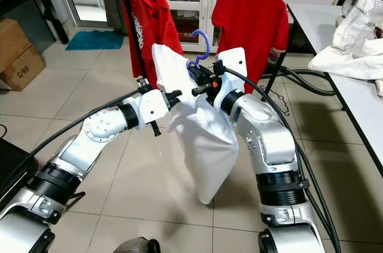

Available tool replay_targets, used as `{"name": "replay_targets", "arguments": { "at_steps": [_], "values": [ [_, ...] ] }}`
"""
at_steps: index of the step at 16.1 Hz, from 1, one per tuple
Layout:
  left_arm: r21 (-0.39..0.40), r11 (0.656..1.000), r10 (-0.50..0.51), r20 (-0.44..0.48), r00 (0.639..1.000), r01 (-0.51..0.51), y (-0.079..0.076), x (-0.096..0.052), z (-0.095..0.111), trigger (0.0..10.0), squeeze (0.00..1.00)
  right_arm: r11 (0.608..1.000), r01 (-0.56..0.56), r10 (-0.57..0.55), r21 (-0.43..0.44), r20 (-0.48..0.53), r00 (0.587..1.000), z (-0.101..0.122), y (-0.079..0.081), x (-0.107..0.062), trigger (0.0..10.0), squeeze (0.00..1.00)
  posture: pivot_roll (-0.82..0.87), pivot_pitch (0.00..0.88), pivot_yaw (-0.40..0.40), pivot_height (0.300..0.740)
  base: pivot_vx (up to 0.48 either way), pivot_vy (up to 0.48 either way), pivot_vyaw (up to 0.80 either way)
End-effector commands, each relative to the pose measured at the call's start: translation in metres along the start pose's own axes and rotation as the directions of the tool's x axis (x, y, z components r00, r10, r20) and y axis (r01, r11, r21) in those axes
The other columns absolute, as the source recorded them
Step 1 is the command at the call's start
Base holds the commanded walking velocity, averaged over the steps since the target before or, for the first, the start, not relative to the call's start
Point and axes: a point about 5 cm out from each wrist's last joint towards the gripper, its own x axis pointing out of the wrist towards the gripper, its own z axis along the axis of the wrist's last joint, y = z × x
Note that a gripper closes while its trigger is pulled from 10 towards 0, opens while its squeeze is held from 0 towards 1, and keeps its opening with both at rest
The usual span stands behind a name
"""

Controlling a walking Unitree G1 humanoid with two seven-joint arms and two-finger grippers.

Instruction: Hang hanger

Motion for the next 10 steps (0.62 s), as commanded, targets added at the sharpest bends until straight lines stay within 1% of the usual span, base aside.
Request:
{"name": "replay_targets", "arguments": {
  "at_steps": [1, 2, 3, 4, 5, 6, 7, 8, 10],
  "values": [
    [-0.084, 0.996, 0.006, 0.053, 0.999, -0.002, 0.004, -0.005, 0.004, 10.0, 1.0, 1.0, -0.011, 0.012, -0.024, 0.052, 0.999, 0.01, 0.003, 0.002, 10.0, 0.0, -0.02, 0.0, 0.056, 0.74, 0.0, 0.0, 0.0],
    [-0.142, 0.99, 0.019, 0.104, 0.994, -0.004, 0.008, -0.007, 0.01, 10.0, 1.0, 1.0, -0.011, 0.012, -0.024, 0.053, 0.999, 0.009, 0.003, 0.002, 10.0, 0.0, -0.02, 0.0, 0.056, 0.74, 0.0, 0.0, 0.0],
    [-0.204, 0.979, 0.007, 0.158, 0.987, 0.026, 0.009, -0.011, 0.015, 10.0, 1.0, 1.0, -0.008, 0.009, -0.025, 0.054, 0.999, 0.009, 0.002, 0.002, 10.0, 0.0, -0.02, 0.0, 0.057, 0.74, 0.0, 0.0, 0.0],
    [-0.23, 0.972, -0.005, 0.182, 0.983, 0.047, 0.009, -0.013, 0.018, 10.0, 1.0, 1.0, -0.005, 0.007, -0.026, 0.054, 0.999, 0.009, 0.001, 0.002, 10.0, 0.0, -0.02, 0.0, 0.056, 0.74, 0.0, 0.0, 0.0],
    [-0.275, 0.956, -0.042, 0.224, 0.974, 0.104, 0.009, -0.021, 0.02, 10.0, 1.0, 1.0, -0.001, 0.002, -0.026, 0.058, 0.998, 0.01, -0.002, 0.001, 10.0, 0.0, -0.02, 0.0, 0.056, 0.74, 0.0, 0.0, 0.0],
    [-0.298, 0.95, -0.033, 0.208, 0.978, 0.096, 0.015, -0.031, 0.013, 10.0, 1.0, 1.0, -0.012, 0.014, -0.025, 0.069, 0.998, 0.013, -0.004, -0.002, 10.0, 0.0, -0.02, 0.0, 0.059, 0.74, 0.0, 0.0, 0.0],
    [-0.31, 0.95, 0.02, 0.179, 0.984, 0.037, 0.024, -0.038, 0.005, 10.0, 1.0, 0.999, -0.038, 0.04, -0.029, 0.076, 0.996, 0.015, -0.004, -0.004, 10.0, 0.0, -0.02, 0.0, 0.059, 0.74, 0.0, 0.0, 0.0],
    [-0.327, 0.943, 0.103, 0.131, 0.986, -0.055, 0.04, -0.05, -0.005, 10.0, 1.0, 0.995, -0.092, 0.095, -0.042, 0.082, 0.992, 0.019, -0.004, -0.008, 10.0, 0.0, -0.02, 0.0, 0.059, 0.74, 0.0, 0.0, 0.0],
    [-0.317, 0.926, 0.229, 0.044, 0.972, -0.204, 0.07, -0.076, -0.022, 10.0, 1.0, 0.983, -0.172, 0.177, -0.063, 0.085, 0.981, 0.023, -0.006, -0.018, 10.0, 0.0, -0.02, 0.0, 0.053, 0.74, 0.0, 0.0, 0.0]
  ]
}}
